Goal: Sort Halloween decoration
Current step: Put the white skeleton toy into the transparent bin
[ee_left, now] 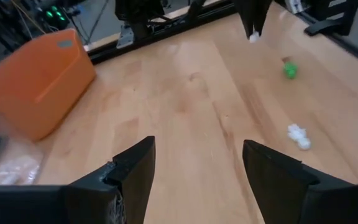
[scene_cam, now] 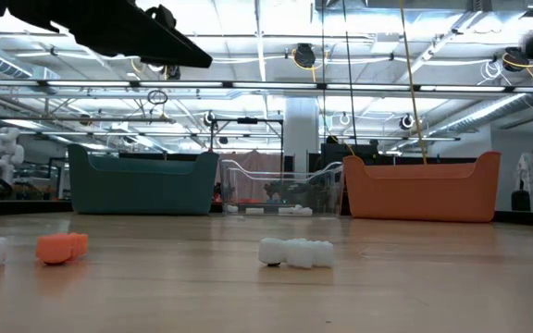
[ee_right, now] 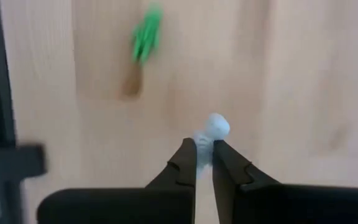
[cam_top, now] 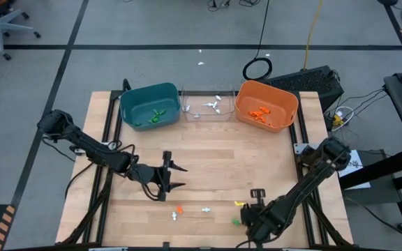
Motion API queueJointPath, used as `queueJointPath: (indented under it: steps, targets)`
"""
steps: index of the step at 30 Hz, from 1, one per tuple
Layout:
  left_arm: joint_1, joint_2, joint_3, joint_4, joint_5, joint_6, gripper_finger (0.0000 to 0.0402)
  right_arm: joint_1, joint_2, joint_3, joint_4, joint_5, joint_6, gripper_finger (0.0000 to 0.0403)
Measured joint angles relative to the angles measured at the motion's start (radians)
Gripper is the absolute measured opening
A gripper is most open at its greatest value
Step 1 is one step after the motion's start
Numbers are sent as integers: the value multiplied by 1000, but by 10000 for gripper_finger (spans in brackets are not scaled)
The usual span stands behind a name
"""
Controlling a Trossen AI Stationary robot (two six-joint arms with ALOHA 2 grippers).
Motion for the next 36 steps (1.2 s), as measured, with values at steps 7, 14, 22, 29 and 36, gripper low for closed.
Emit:
queueJointPath:
  steps: [7, 14, 22, 29, 36]
  targets:
    - [1, 0, 1, 26, -58, 89, 240, -35, -138, 0, 81, 310, -258, 3]
    - [20, 0, 1, 50, -59, 165, 240, -125, -262, -9, 176, 463, -521, 3]
    - [62, 0, 1, 51, -59, 221, 240, -282, -409, -293, 664, 466, -805, 3]
    - [97, 0, 1, 51, -59, 223, 240, -478, -470, -626, 1424, 124, -1008, 4]
    - [112, 0, 1, 50, -59, 221, 240, -616, -430, -775, 1782, -172, -986, 4]
